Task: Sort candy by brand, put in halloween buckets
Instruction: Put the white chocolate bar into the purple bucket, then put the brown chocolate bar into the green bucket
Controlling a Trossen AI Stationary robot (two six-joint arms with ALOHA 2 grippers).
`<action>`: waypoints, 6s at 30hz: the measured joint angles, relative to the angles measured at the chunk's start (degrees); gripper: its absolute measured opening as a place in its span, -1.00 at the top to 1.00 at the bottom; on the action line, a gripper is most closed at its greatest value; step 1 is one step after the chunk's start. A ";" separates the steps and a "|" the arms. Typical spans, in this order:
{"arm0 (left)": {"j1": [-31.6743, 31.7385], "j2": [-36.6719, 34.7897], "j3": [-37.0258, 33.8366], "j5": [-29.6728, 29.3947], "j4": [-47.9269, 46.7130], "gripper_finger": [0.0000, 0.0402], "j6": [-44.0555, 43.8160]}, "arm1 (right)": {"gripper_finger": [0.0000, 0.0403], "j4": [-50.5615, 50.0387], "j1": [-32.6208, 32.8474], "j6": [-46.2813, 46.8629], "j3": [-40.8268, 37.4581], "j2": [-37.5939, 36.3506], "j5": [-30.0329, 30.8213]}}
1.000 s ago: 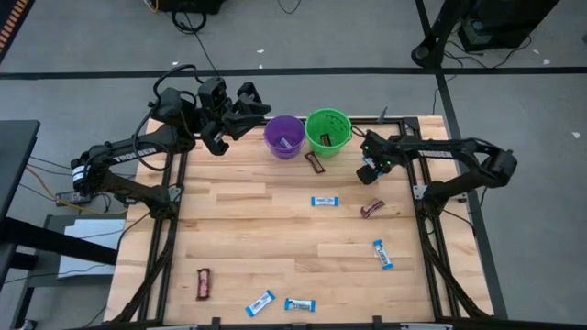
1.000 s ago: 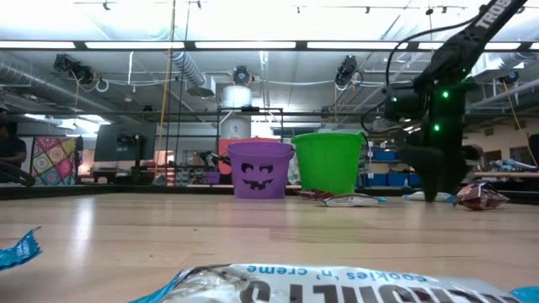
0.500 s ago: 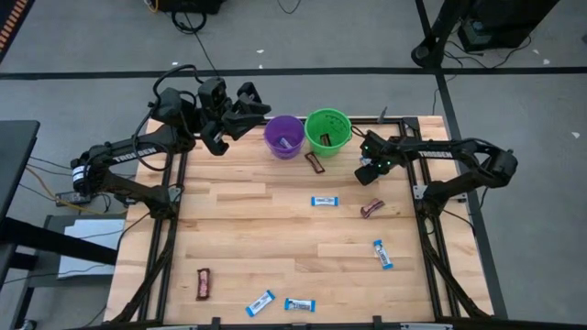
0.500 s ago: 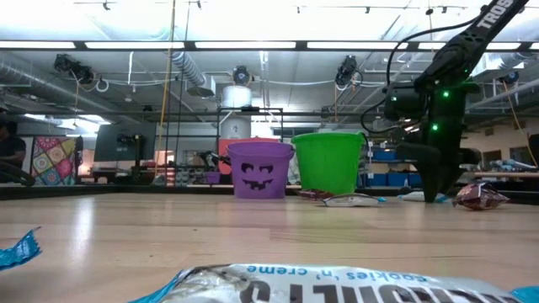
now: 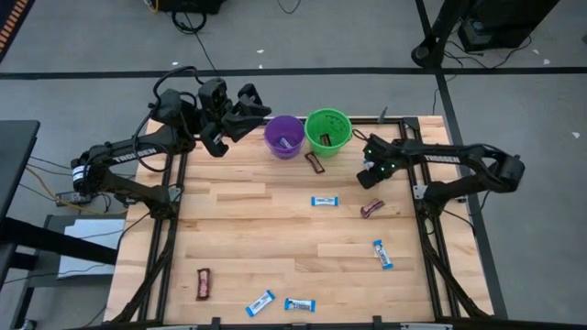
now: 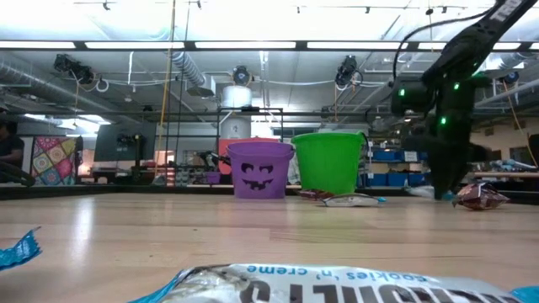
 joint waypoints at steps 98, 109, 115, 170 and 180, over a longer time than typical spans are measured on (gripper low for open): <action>30.05 5.16 14.26 12.98 -11.97 0.29 -0.76 | 0.96 26.87 6.48 -1.83 54.28 25.36 -10.68; 32.00 -1.80 14.29 12.51 -18.90 0.29 1.30 | 0.96 28.63 5.55 -3.11 54.32 27.49 -9.23; 32.00 -1.97 14.25 13.00 -18.97 0.29 1.04 | 0.89 28.88 4.67 -4.83 54.21 29.41 -10.16; 20.84 1.07 13.70 8.53 -49.25 0.29 18.76 | 0.35 -13.23 27.18 6.46 46.66 7.56 19.65; 13.16 1.90 13.70 -2.59 -44.28 0.29 12.41 | 0.35 15.62 33.46 22.41 21.64 7.57 14.77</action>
